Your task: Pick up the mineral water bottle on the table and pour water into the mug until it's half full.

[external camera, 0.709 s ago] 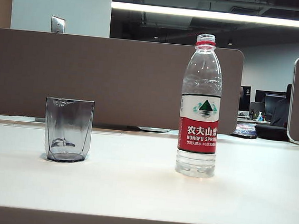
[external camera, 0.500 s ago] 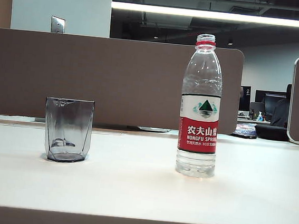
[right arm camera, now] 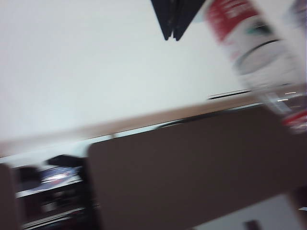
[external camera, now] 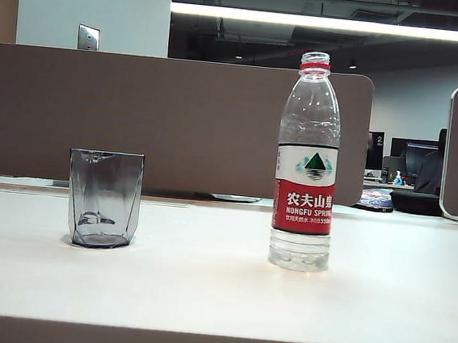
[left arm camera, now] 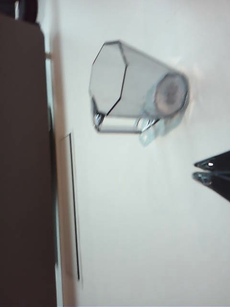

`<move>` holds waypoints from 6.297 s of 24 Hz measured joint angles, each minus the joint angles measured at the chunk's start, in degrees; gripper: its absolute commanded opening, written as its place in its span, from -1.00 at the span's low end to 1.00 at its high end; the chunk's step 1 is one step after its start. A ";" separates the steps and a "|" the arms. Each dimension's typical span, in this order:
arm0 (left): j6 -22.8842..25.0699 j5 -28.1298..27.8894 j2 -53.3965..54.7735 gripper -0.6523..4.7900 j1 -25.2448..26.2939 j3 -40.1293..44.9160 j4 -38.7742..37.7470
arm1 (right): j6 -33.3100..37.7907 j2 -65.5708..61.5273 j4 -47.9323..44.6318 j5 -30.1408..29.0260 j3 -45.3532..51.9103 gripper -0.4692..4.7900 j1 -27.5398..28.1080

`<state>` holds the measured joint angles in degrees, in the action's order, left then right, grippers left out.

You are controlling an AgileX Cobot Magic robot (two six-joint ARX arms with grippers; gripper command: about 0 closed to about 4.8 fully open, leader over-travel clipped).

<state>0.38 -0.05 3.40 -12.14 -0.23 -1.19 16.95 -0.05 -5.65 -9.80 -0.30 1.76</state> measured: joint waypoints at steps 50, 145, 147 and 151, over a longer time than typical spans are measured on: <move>0.00 0.00 3.61 -0.78 -17.11 0.00 -0.07 | -14.43 -100.04 -64.52 23.08 -23.69 1.00 -36.37; 0.00 0.02 0.15 -0.78 -9.57 0.00 -0.04 | -61.44 -103.16 -17.99 17.22 -55.98 0.20 -40.00; 0.00 0.02 0.15 -0.78 -9.60 0.00 -0.04 | -62.80 -103.84 -16.87 17.29 -57.83 0.20 -40.00; 0.00 0.02 -0.24 -0.78 -9.57 0.00 -0.07 | -67.04 -106.64 -12.70 18.84 -63.89 0.20 -40.61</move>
<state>0.38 -0.03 3.16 -21.71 -0.23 -1.26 -50.09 -106.69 -18.35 9.04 -64.18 -38.85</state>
